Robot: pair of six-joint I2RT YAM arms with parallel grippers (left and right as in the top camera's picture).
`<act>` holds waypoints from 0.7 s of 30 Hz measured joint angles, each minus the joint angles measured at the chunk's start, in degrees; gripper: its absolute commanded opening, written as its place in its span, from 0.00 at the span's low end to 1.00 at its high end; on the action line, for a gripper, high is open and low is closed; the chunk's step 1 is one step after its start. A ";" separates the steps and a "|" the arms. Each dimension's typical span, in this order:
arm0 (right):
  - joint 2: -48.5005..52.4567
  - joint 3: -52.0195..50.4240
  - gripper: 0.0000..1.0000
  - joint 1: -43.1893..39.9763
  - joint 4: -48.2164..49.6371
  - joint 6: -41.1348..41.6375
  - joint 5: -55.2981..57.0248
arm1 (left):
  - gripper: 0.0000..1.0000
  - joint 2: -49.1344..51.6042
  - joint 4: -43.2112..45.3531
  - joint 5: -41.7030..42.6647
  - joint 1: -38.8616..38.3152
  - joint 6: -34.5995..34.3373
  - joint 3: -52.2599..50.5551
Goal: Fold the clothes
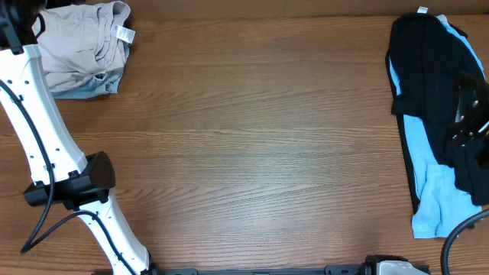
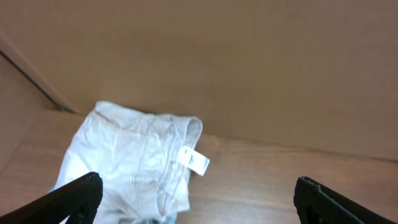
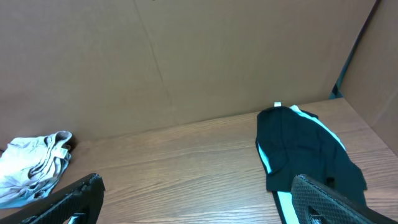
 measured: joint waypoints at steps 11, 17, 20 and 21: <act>-0.72 -11.74 1.00 0.00 6.43 -0.11 -0.48 | 1.00 0.00 -4.44 0.13 0.00 0.00 -0.04; -9.14 -41.27 1.00 0.00 29.90 -0.13 -2.12 | 1.00 0.00 -4.63 0.13 0.00 0.00 -0.04; -18.60 -62.14 1.00 0.00 46.73 -0.17 -4.37 | 1.00 0.00 -4.61 0.17 0.00 -0.02 -0.04; -20.87 -66.45 1.00 0.00 49.57 -0.15 -4.85 | 1.00 0.00 -4.66 0.17 0.00 -0.02 -0.04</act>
